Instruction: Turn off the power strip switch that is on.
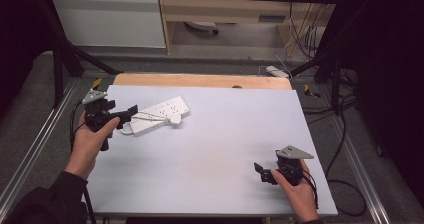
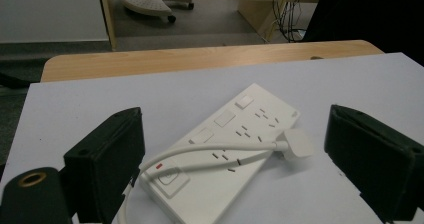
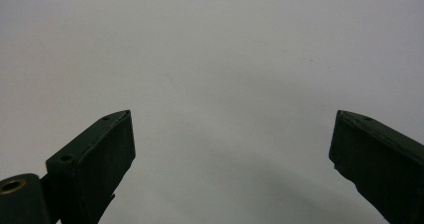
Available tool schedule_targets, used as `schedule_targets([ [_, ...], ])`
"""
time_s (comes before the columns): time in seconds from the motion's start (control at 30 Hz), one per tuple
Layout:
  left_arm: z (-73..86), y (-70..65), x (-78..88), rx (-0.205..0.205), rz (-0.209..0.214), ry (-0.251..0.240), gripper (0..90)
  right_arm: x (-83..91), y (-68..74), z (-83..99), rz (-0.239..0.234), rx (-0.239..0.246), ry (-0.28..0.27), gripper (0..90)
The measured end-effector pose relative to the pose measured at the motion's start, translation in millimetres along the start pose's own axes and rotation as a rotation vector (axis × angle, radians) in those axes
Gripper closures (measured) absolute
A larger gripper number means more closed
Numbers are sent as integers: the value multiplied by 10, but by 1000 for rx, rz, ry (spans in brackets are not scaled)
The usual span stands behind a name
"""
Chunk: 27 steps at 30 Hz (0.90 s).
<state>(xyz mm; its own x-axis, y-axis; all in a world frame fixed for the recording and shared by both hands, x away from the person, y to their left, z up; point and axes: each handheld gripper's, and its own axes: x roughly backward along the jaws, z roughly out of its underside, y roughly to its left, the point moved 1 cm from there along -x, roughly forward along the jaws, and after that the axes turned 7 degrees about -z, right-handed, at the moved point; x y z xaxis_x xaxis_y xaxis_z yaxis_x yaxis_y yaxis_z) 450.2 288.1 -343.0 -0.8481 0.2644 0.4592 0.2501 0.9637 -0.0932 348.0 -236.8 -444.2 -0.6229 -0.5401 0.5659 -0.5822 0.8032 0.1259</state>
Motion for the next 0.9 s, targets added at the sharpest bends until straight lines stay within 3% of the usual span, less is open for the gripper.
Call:
schedule_targets([
  [0.17, -75, -15, -78, 7, -31, -12, 102, 25, 25, 3, -4, 9, -11, 49],
  [0.4, -106, -80, -243, 5, -45, -7, 111, 78, 60, -4, -9, 15, -8, 48],
  [0.53, -109, -152, -321, 15, -39, -1, 125, 135, 55, 29, 12, 33, 3, 39],
  [0.9, -173, -334, -493, -74, -102, 8, 145, 155, 17, 54, -5, 22, -23, 43],
])
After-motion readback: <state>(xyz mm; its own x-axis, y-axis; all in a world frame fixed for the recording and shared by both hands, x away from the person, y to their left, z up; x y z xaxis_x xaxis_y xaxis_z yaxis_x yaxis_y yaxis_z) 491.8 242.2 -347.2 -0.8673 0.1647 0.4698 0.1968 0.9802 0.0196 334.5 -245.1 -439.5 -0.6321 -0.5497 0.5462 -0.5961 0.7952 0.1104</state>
